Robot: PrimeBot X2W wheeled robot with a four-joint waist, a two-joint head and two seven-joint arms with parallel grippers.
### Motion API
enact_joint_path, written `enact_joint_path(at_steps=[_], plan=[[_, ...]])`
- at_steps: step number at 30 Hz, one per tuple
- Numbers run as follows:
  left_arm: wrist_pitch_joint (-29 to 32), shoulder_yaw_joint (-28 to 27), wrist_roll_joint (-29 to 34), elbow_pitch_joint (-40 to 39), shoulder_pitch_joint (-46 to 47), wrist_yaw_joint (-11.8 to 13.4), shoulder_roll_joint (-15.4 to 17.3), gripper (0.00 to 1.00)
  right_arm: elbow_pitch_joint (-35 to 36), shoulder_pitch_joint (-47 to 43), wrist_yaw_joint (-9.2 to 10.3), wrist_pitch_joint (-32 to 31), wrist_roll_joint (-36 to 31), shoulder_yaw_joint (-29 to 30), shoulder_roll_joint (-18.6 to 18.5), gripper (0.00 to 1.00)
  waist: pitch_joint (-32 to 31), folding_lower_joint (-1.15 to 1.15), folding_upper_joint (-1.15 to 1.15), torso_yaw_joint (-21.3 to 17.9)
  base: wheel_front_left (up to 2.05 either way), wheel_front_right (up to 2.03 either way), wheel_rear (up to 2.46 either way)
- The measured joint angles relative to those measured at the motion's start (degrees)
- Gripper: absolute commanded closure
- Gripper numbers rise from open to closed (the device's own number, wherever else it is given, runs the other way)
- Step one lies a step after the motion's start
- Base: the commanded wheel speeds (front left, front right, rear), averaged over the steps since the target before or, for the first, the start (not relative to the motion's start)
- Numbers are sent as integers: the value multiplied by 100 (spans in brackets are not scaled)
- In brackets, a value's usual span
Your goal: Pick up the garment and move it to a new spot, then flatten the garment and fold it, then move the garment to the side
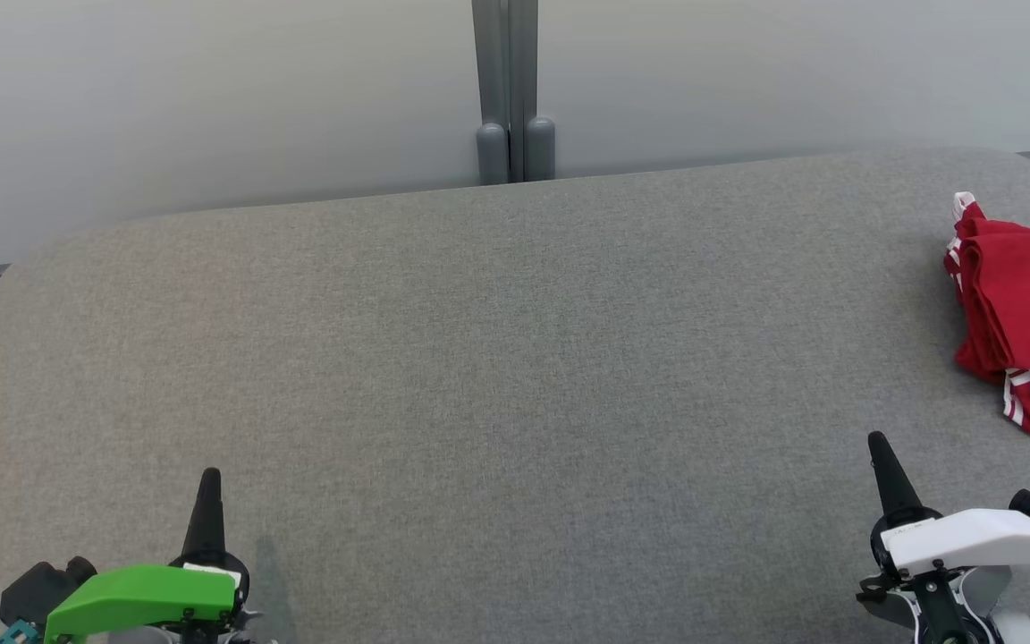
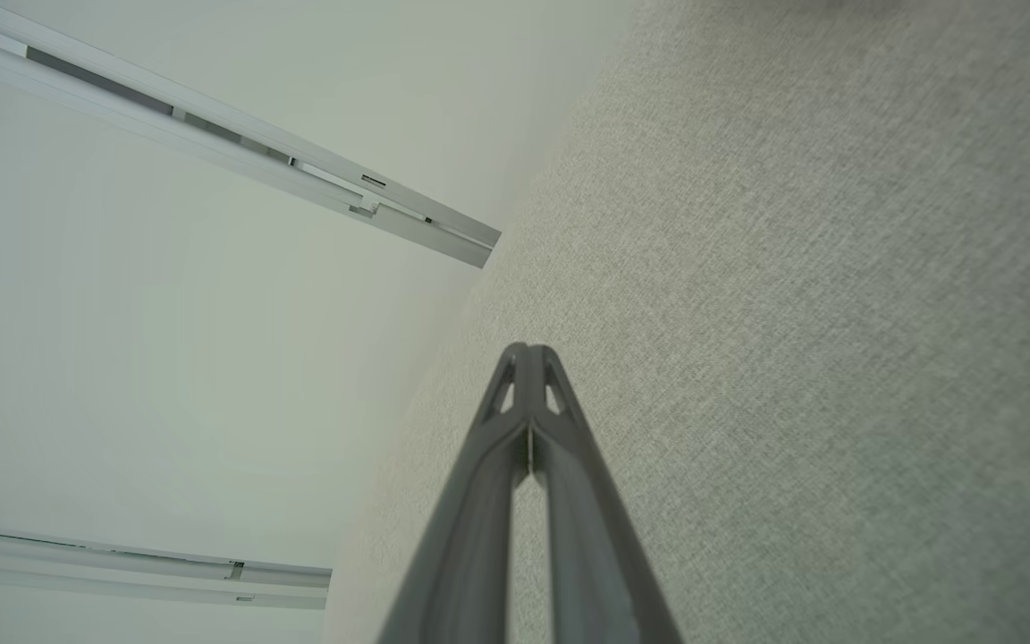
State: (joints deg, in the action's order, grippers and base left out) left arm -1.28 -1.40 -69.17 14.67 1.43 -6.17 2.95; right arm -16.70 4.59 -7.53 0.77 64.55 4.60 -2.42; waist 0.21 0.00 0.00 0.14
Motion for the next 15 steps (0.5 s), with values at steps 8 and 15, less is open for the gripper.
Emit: enact_joint_path(at_steps=[8,15], plan=[[122,-69,-378,-5,62,-35,1,100,40,19,0,-125,445,31,-7,100,0,0,0,-2,0,0,0],[225,-140,-700,-14,135,-43,2,100,77,61,1,-220,822,55,-11,100,-1,0,0,-4,0,0,0]])
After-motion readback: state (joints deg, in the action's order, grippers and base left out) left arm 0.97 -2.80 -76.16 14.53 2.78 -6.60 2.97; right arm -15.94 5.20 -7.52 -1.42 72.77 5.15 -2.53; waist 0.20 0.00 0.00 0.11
